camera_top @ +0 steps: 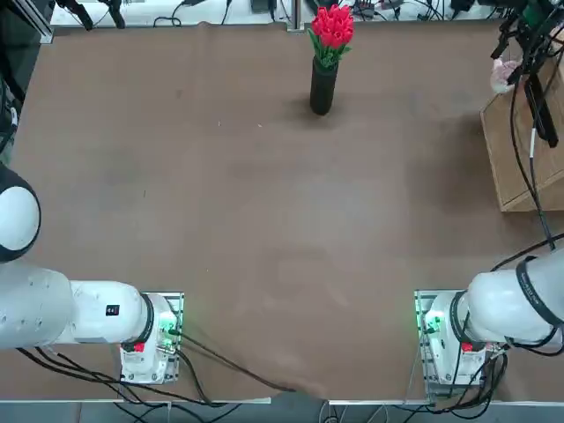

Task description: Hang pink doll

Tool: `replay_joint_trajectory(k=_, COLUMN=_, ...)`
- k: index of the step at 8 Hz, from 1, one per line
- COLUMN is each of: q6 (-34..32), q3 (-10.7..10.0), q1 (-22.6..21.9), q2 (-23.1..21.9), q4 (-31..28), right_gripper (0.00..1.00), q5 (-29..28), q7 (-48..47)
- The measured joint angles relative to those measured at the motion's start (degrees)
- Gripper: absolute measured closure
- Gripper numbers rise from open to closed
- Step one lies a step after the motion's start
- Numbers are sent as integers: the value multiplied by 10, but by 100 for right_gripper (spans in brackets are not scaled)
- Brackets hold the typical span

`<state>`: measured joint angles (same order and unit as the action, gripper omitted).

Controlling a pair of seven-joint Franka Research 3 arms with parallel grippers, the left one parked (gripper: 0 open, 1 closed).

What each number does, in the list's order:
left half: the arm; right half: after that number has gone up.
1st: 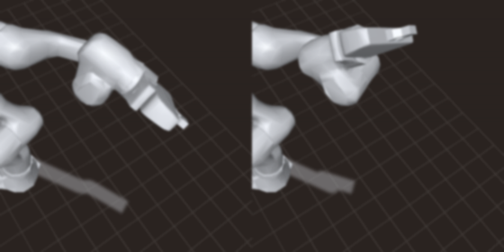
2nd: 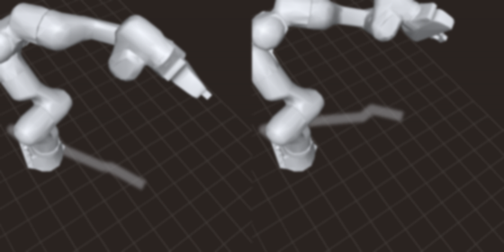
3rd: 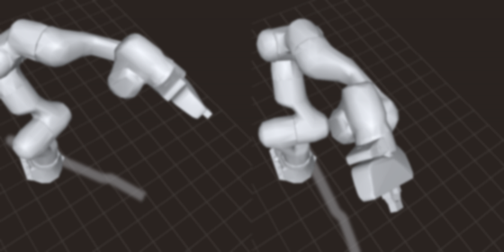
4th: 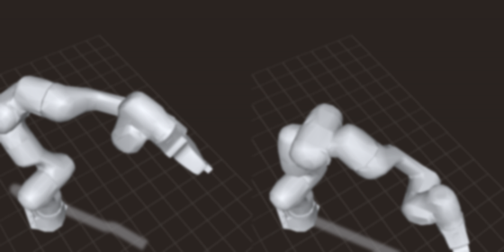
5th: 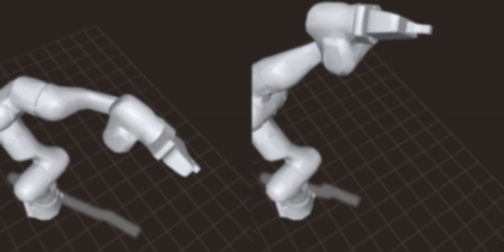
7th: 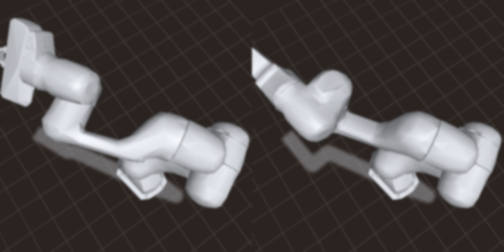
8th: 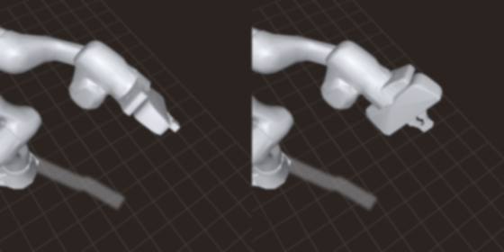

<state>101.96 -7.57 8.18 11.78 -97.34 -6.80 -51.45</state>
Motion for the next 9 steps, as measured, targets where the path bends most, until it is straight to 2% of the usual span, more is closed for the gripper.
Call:
replay_joint_trajectory(k=3, q6=-67, q3=7, q1=-45, q2=-19, q4=57, right_gripper=0, q5=0, q7=125)
replay_joint_trajectory(k=4, q6=-70, q3=8, q1=-58, q2=-19, q4=73, right_gripper=0, q5=0, q7=175)
replay_joint_trajectory(k=6, q6=-70, q3=12, q1=-67, q2=-19, q4=110, right_gripper=0, q5=0, q7=352)
replay_joint_trajectory(k=9, q6=-95, q3=12, q1=-66, q2=-26, q4=149, right_gripper=0, q5=4, q7=522)
